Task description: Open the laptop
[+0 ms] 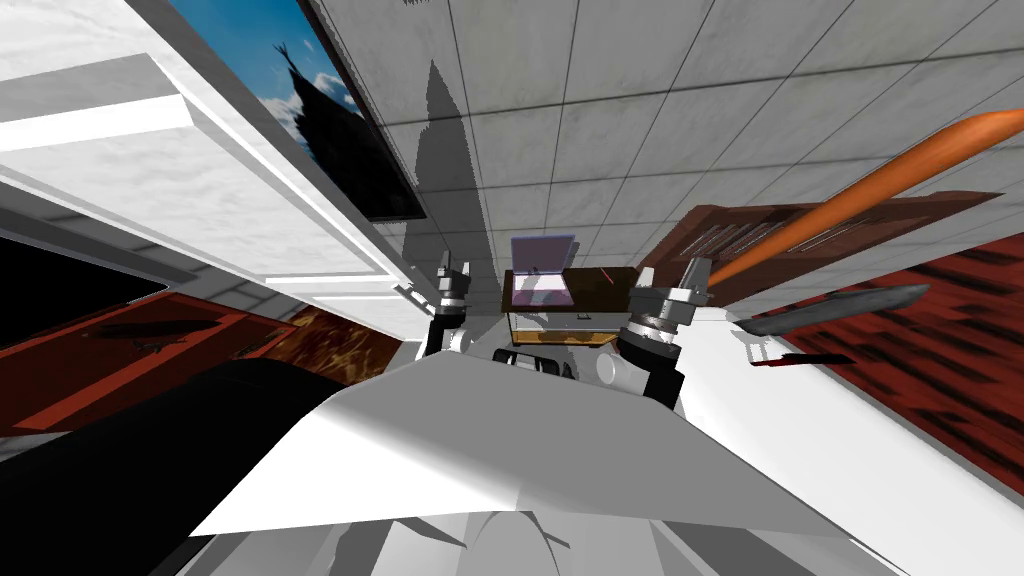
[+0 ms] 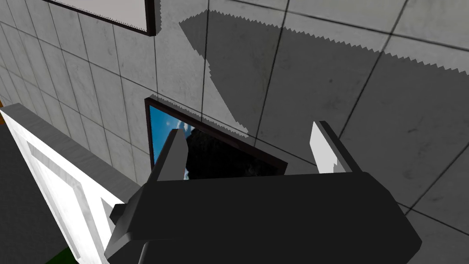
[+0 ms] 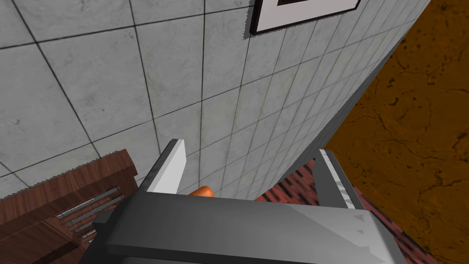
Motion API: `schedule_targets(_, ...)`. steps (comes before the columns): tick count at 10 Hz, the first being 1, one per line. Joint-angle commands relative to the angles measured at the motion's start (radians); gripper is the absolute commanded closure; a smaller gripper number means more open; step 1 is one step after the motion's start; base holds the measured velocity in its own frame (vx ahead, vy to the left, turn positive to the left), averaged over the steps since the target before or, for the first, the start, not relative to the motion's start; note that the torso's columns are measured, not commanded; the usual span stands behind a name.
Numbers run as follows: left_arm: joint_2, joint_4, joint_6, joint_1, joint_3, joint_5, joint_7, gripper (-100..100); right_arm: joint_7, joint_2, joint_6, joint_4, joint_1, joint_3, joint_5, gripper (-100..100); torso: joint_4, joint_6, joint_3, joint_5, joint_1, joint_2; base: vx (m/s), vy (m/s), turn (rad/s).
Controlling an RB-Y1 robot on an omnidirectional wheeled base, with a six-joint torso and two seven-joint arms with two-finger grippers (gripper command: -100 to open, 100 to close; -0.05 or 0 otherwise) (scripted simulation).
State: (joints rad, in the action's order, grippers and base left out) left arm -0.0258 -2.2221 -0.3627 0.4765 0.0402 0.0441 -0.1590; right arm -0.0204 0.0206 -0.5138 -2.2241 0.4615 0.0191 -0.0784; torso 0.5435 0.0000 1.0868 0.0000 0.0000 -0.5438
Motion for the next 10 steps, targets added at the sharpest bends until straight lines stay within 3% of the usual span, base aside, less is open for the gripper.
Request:
schedule_targets(1, 0.000, 0.000, 0.000, 0.000, 0.000, 0.000, 0.000, 0, 0.000, 0.000, 0.000, 0.000, 0.000, 0.000, 0.000, 0, 0.074, 0.000, 0.148, 0.000, 0.000, -0.074, 0.000, 0.000, 0.000)
schedule_targets(2, -0.045, 0.012, 0.034, -0.023, -0.012, 0.003, 0.002, -100, 0.000, 0.000, 0.000, 0.000, 0.000, 0.000, 0.000, 0, 0.148, 0.000, 0.295, 0.000, 0.000, -0.148, 0.004, -0.034, -0.022)
schedule_targets(3, -0.061, 0.020, 0.056, -0.039, -0.020, 0.005, 0.003, -100, 0.000, 0.000, 0.000, 0.000, 0.000, 0.000, 0.000, 0, 0.181, 0.000, 0.364, 0.000, -0.002, -0.181, 0.003, -0.061, -0.026)
schedule_targets(6, -0.097, 0.050, 0.139, -0.103, -0.056, 0.014, 0.005, -100, 0.000, 0.000, 0.000, 0.000, 0.000, 0.000, 0.000, 0, 0.194, 0.000, 0.389, 0.000, -0.001, -0.194, 0.000, -0.080, -0.029)
schedule_targets(10, -0.111, 0.075, 0.236, -0.159, -0.087, 0.023, 0.007, -100, 0.000, 0.000, 0.000, 0.001, 0.000, 0.000, 0.000, 0, 0.194, 0.000, 0.389, 0.000, -0.001, -0.194, 0.008, -0.070, -0.022)
